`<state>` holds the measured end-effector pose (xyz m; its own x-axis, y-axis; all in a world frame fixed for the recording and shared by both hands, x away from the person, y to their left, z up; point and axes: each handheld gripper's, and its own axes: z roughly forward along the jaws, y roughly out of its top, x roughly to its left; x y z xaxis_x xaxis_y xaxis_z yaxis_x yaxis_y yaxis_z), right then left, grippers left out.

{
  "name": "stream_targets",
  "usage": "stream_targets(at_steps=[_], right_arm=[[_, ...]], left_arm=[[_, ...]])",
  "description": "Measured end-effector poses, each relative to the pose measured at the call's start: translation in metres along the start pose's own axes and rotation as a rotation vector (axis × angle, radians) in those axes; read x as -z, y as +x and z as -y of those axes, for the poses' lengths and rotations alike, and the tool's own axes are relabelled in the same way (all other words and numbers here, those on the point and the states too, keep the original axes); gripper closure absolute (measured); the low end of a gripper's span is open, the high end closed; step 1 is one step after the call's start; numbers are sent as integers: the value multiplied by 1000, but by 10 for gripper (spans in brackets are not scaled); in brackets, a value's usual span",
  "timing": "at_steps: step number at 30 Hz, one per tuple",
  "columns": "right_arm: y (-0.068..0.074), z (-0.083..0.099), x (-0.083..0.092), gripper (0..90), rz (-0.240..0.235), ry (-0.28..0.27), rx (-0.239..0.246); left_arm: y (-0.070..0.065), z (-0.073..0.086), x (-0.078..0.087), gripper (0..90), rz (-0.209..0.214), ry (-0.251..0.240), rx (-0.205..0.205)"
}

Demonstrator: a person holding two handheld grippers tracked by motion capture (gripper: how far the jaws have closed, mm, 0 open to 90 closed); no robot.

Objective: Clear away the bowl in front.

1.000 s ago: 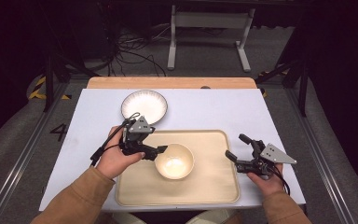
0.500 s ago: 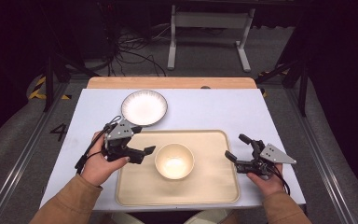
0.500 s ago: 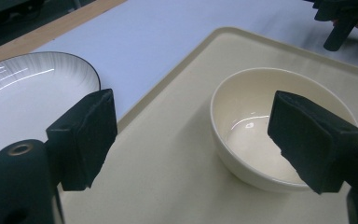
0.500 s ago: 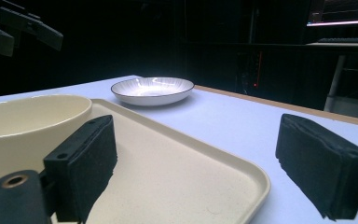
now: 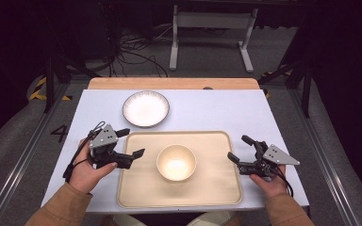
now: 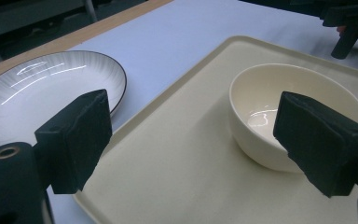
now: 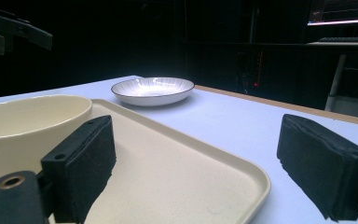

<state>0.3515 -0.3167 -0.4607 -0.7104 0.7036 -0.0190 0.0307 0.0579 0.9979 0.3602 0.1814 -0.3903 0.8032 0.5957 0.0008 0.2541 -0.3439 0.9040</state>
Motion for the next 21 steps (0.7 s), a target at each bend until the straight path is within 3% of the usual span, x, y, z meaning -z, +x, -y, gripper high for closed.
stream_targets(at_steps=[14,21], right_arm=[[0,0,0,100,1,-3,-1],[0,0,0,99,0,-2,-2]], left_arm=[[18,30,21,74,-20,-105,45],[23,41,26,65,-31,-134,60]])
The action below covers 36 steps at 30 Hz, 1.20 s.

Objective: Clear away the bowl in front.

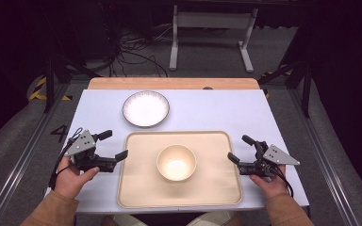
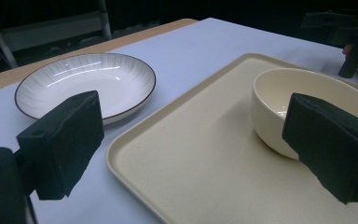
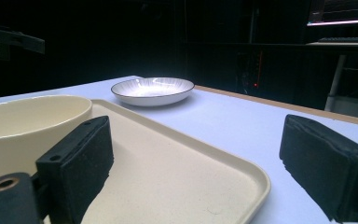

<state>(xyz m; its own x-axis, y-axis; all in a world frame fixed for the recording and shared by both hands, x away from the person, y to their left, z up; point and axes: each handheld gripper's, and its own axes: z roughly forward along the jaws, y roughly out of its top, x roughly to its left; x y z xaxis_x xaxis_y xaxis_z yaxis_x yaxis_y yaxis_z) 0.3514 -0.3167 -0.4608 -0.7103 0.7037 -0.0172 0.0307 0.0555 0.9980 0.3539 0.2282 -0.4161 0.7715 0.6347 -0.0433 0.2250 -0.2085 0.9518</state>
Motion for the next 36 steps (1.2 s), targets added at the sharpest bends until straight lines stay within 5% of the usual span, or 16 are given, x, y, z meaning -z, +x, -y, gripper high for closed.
stream_targets(at_steps=[18,36], right_arm=[[0,0,0,99,-5,-4,3],[0,0,0,98,-7,-6,5]], left_arm=[[14,32,9,64,-38,-41,75],[16,50,9,50,-58,-69,88]])
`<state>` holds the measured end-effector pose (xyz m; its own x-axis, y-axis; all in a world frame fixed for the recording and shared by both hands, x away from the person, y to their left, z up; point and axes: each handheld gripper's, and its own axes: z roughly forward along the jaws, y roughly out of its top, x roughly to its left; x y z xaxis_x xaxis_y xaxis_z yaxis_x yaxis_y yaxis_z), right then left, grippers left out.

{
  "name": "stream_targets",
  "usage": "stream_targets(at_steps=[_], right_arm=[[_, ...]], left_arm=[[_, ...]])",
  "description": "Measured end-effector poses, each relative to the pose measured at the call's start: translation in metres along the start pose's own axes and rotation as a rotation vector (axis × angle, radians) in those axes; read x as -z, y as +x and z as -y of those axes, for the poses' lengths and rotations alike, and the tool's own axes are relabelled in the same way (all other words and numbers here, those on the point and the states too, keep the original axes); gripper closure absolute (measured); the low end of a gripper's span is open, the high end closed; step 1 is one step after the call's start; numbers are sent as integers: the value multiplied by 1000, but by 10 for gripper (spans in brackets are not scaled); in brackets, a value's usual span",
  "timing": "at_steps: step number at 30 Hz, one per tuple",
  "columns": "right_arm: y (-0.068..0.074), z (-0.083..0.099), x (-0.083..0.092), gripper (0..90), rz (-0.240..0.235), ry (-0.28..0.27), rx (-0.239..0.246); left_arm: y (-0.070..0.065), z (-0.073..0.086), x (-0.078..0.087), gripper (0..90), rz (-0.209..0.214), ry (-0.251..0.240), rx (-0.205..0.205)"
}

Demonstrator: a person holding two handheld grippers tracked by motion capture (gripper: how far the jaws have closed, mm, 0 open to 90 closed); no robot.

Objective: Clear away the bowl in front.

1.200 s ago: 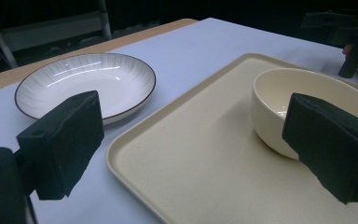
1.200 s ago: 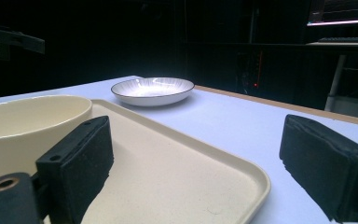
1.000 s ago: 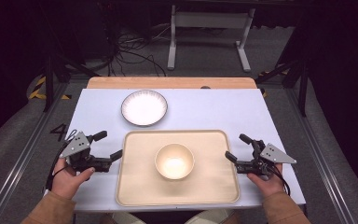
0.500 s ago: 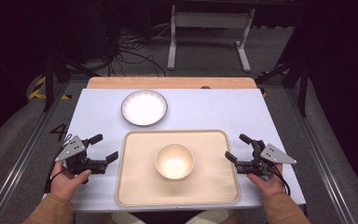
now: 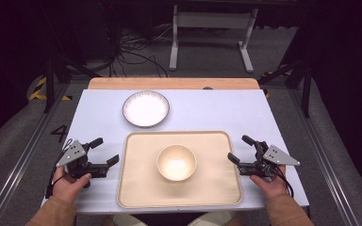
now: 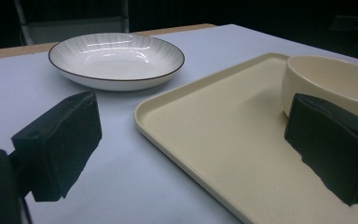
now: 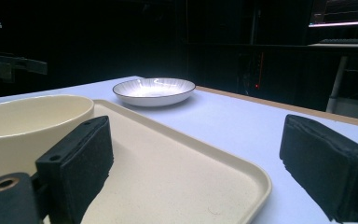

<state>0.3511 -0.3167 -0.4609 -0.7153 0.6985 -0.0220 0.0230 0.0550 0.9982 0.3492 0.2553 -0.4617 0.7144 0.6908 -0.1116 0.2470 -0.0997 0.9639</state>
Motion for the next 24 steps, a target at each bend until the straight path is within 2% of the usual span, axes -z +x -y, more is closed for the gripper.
stream_targets(at_steps=[7,12,18,24], right_arm=[[0,0,0,98,0,-1,2],[0,0,0,97,-1,-1,1],[0,0,1,96,-1,-6,4],[0,0,1,97,0,-9,0]], left_arm=[[0,7,-1,46,-19,17,-10],[0,8,1,37,-26,1,0],[0,9,2,23,-29,-13,-10],[-2,9,2,25,-54,-10,-8]])
